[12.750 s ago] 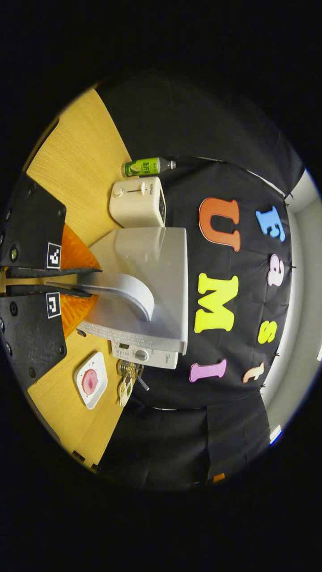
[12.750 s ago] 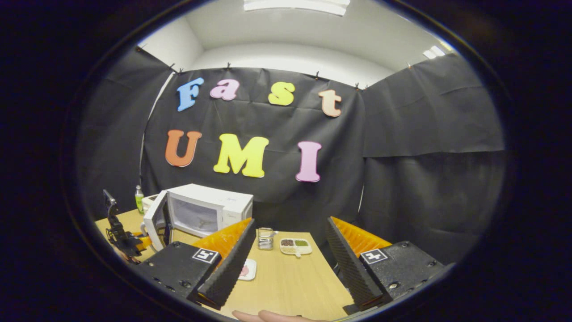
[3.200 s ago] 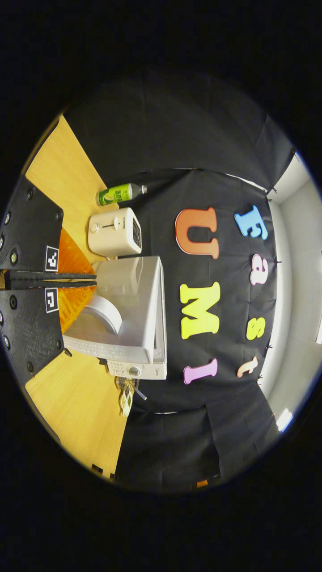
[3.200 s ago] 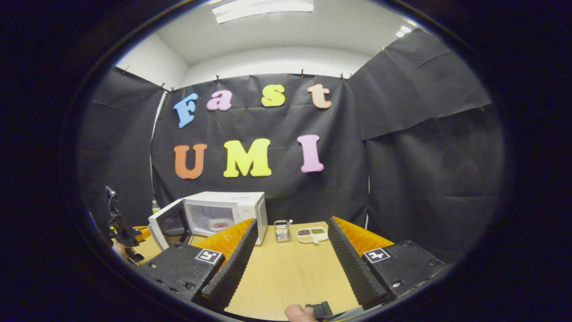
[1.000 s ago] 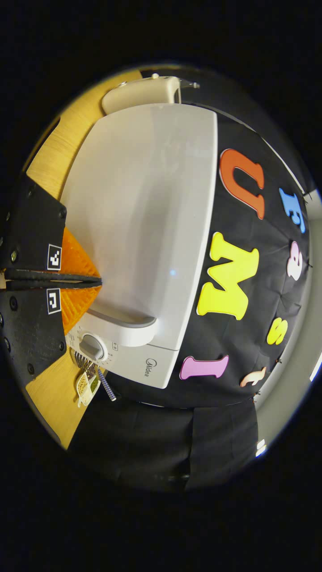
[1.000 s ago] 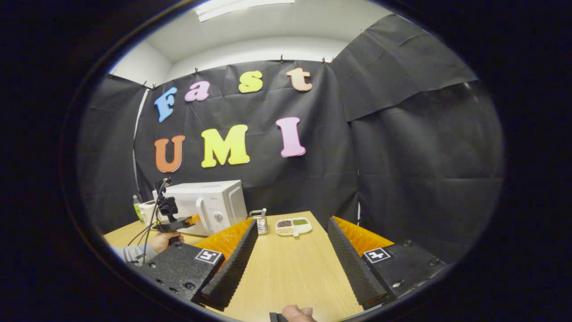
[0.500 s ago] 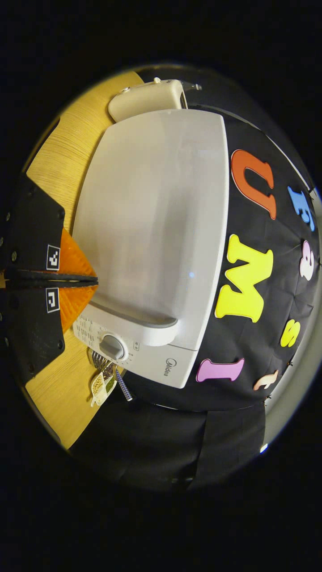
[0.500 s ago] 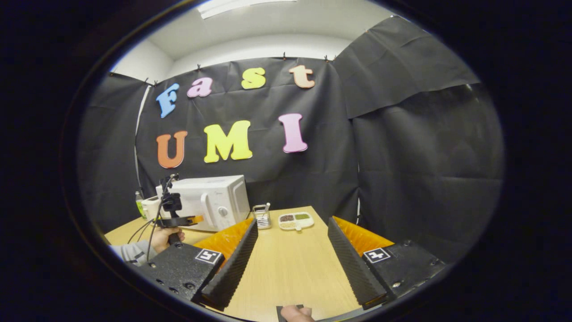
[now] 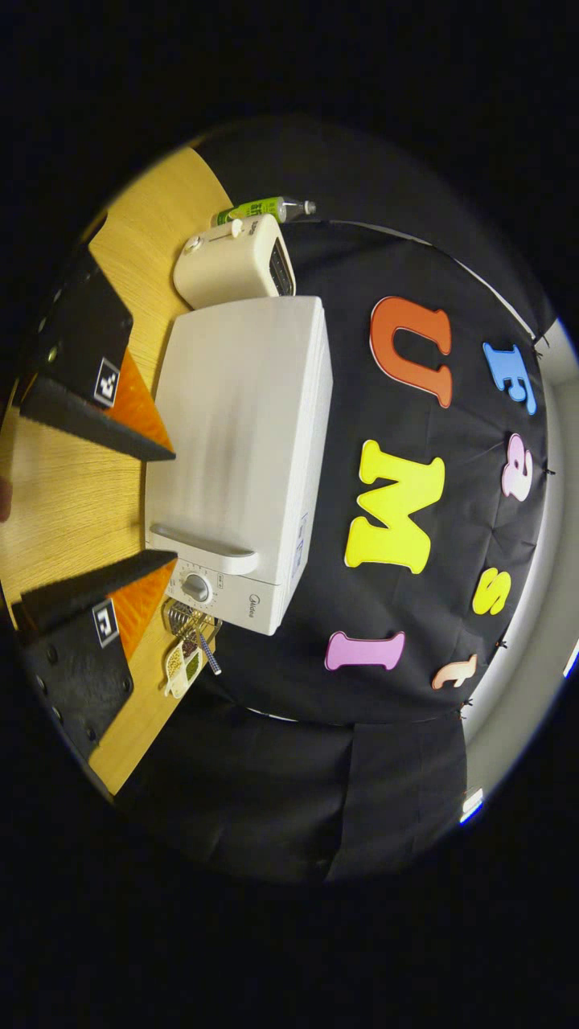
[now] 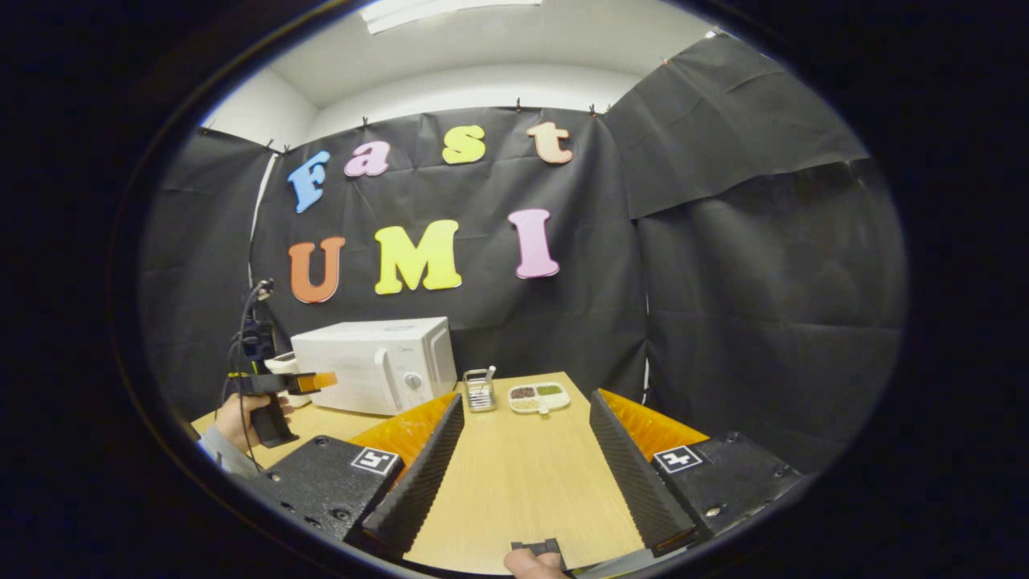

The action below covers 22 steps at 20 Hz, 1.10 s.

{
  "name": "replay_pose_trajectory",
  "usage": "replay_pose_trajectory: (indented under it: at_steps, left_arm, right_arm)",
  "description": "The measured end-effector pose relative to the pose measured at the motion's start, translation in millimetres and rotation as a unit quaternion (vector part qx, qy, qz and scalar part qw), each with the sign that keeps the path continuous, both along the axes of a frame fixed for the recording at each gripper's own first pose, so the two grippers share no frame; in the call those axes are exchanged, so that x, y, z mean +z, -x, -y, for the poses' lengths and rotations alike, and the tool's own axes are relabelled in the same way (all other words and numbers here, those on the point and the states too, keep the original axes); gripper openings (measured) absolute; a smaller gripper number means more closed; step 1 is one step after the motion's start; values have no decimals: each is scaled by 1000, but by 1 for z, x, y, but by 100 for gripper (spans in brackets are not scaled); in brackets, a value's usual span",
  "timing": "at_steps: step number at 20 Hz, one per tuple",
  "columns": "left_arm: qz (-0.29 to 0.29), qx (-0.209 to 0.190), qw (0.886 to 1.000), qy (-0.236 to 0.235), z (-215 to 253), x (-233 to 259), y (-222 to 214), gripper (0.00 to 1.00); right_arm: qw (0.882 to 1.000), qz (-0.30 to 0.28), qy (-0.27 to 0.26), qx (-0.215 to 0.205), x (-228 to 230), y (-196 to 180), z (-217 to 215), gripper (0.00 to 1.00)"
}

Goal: Open the microwave oven with the left hand, put the food in, and close the microwave oven.

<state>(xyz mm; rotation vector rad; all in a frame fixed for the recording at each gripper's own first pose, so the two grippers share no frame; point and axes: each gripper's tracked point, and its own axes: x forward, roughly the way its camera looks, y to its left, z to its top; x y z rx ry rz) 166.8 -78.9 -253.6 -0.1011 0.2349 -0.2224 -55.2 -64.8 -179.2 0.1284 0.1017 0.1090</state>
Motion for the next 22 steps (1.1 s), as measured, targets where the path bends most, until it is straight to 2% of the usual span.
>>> replay_pose_trajectory:
  at_steps: [1,2,3,4,5,6,7,8,11,12,15,16,17,18,19,20,22]
  left_arm:
    - [1,11,1000,-4,-10,9,13,96]
    - [6,22,1000,-10,-18,16,23,94]
    - [11,29,999,-14,-25,25,35,94]
    - [15,31,999,-13,-29,33,49,93]
    - [24,27,999,-8,-30,43,62,93]
    - [26,24,999,-4,-31,51,76,93]
    - [32,21,999,-2,-32,57,90,93]
    - [44,20,999,-2,-36,66,100,93]
    - [65,21,998,-2,-44,88,136,93]
    - [66,26,997,-6,-49,94,146,93]
    - [72,55,996,-27,-64,104,174,93]
    - [71,69,994,-41,-70,103,182,93]
    - [74,83,992,-55,-77,102,190,93]
    - [80,96,990,-68,-82,104,197,93]
    - [87,103,988,-78,-83,106,203,93]
    - [93,106,986,-84,-83,109,209,93]
    - [102,95,987,-83,-75,114,216,93]
  right_arm:
    - [1000,1,1,3,2,2,-3,100]
    - [1000,2,1,6,5,5,-7,90]
    - [1000,4,2,8,7,5,-11,100]
    - [1000,6,3,11,10,7,-15,100]
    - [1000,8,4,13,13,9,-19,90]
    - [1000,10,5,16,16,10,-23,100]
    - [1000,13,6,18,19,11,-27,100]
    - [1000,15,7,20,22,12,-31,90]
    - [999,19,9,27,29,14,-42,90]
    - [999,20,8,30,31,16,-45,100]
    - [999,25,4,34,36,19,-53,100]
    - [999,25,5,34,37,20,-55,91]
    - [999,26,6,35,37,21,-57,100]
    - [999,28,7,36,39,23,-60,100]
    - [999,29,8,37,41,24,-62,91]
    - [999,29,9,39,41,25,-65,100]
    - [999,27,10,44,41,27,-70,100]
